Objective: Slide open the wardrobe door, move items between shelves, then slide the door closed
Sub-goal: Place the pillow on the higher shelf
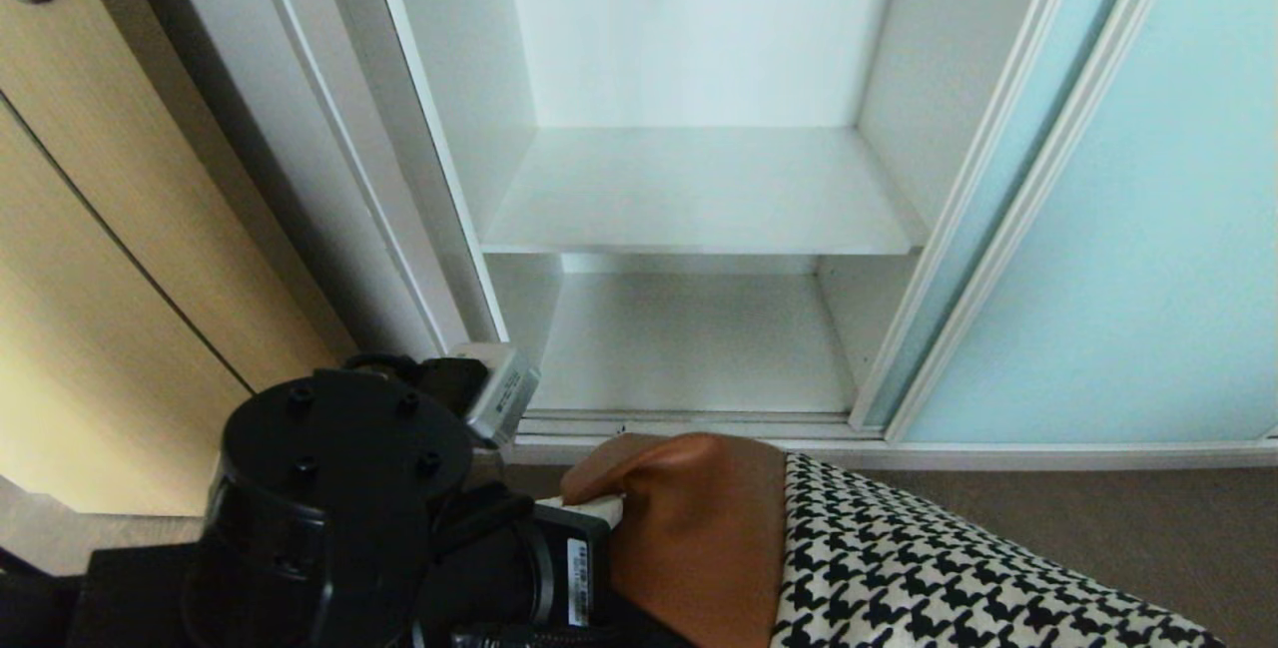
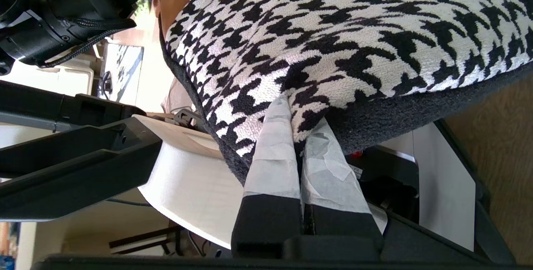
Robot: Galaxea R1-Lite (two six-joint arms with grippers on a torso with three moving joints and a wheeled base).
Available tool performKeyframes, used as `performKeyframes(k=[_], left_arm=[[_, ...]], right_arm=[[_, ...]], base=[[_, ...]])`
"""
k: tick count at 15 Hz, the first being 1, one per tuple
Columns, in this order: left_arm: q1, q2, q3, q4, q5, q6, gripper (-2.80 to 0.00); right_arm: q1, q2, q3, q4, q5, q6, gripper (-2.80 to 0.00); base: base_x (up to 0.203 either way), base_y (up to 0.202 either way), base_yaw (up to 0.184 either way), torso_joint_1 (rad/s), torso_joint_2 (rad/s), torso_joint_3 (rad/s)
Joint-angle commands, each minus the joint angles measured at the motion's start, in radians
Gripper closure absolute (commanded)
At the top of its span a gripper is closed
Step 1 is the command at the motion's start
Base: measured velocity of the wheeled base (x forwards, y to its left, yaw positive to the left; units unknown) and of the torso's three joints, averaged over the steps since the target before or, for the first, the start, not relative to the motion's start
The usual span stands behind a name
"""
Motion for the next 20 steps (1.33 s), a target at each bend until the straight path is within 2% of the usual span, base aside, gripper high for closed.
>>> performKeyframes(k=[1, 16, 20], left_arm=[[-0.002, 0.001, 0.000, -0.003, 0.003, -0.003, 0.00], [-0.012, 0.011, 0.006, -0.006, 0.009, -0.001, 0.00], [-0.012, 0.009, 0.011, -0.006, 0.009, 0.002, 0.00]], right_arm=[[0.000, 0.001, -0.001, 0.000, 0.001, 0.004, 0.00], [0.000, -0.002, 0.005, 0.001, 0.002, 0.004, 0.00], [0.000, -0.001, 0.006, 0.001, 0.002, 0.004, 0.00]], base=[[0.000, 0.000, 0.000, -0.004, 0.00, 0.202], [0.000, 0.000, 0.000, 0.003, 0.00, 0.203], [0.000, 0.000, 0.000, -0.001, 0.00, 0.058]])
